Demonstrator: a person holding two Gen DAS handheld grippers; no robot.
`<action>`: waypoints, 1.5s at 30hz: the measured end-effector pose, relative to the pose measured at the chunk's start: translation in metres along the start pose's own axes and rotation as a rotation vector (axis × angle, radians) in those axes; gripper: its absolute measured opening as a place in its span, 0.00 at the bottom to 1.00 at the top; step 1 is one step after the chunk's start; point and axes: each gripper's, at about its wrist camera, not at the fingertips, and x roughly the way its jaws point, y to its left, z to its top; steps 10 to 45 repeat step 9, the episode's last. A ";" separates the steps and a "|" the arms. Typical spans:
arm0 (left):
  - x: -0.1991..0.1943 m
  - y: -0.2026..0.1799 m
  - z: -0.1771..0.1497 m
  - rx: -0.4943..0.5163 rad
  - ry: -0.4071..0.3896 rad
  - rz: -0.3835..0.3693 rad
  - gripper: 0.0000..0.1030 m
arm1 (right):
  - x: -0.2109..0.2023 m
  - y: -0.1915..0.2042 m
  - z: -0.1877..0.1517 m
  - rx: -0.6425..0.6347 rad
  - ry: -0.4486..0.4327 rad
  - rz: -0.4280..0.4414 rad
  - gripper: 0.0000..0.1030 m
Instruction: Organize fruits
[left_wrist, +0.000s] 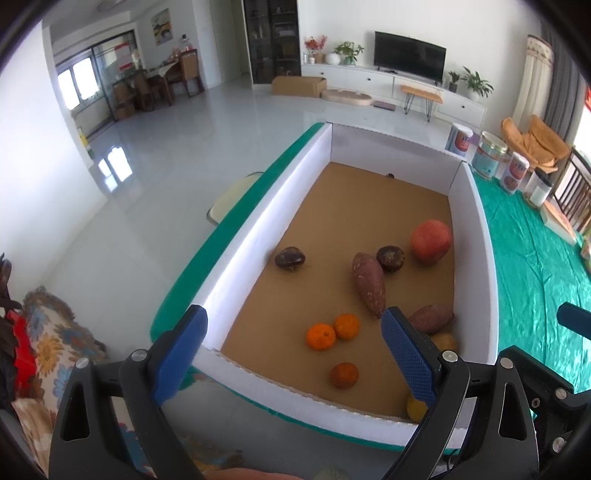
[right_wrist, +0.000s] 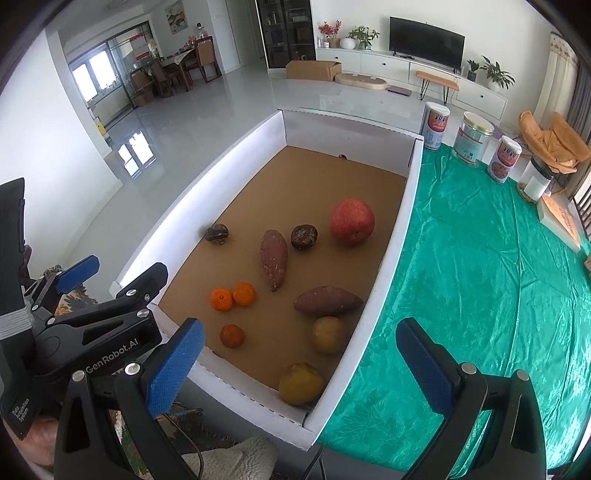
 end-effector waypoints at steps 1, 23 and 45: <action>0.000 0.000 0.000 0.000 0.001 0.000 0.93 | 0.000 0.000 0.000 0.000 0.000 -0.001 1.00; -0.002 -0.001 -0.002 0.008 -0.014 0.001 0.94 | 0.001 0.003 -0.001 -0.003 0.005 0.005 1.00; -0.002 -0.001 -0.002 0.008 -0.014 0.001 0.94 | 0.001 0.003 -0.001 -0.003 0.005 0.005 1.00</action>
